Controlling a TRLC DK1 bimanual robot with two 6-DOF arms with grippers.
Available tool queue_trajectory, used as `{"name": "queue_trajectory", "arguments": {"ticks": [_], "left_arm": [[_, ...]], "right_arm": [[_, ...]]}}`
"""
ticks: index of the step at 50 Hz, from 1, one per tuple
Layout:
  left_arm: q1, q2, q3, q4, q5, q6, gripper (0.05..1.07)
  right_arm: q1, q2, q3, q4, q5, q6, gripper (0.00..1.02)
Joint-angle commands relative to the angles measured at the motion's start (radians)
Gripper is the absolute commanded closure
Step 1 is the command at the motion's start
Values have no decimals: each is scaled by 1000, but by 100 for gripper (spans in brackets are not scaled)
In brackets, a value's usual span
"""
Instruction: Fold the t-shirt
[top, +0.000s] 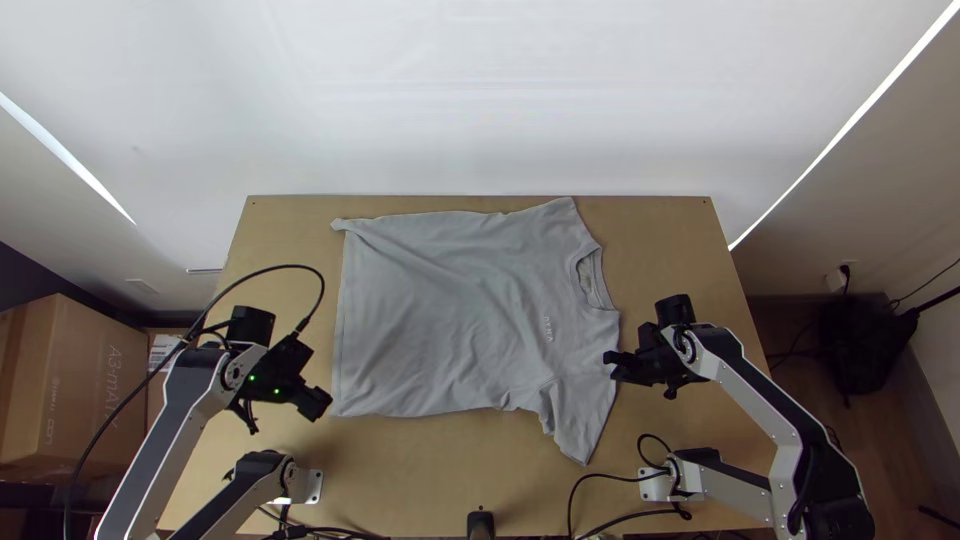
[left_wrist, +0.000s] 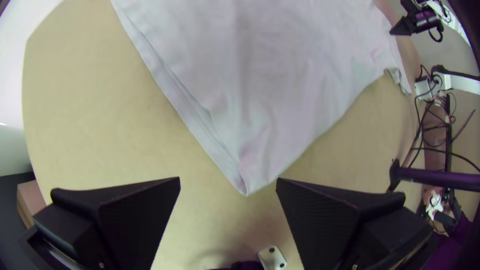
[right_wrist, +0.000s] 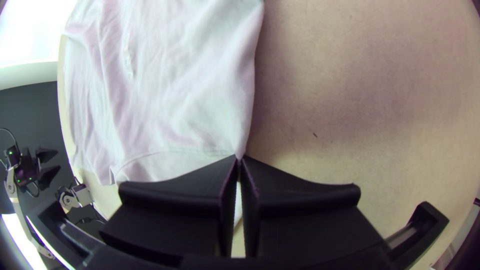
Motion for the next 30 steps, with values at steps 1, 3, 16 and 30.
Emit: {"name": "queue_trajectory", "arguments": {"ticks": [1,3,16,30], "left_arm": [[-26,42,-44,-41,10,32,11],[-41,56,-61,-39,9,29,11],[-49,144,-106,31,-7,23,25],[-61,211,-103,94,-7,9,37]], "right_arm": [[-3,-22,-26,-3,3,18,100],[-5,-23,-27,-5,5,18,100],[-5,-43,-39,-9,3,18,100],[-15,-45,-42,-9,3,15,100]]}}
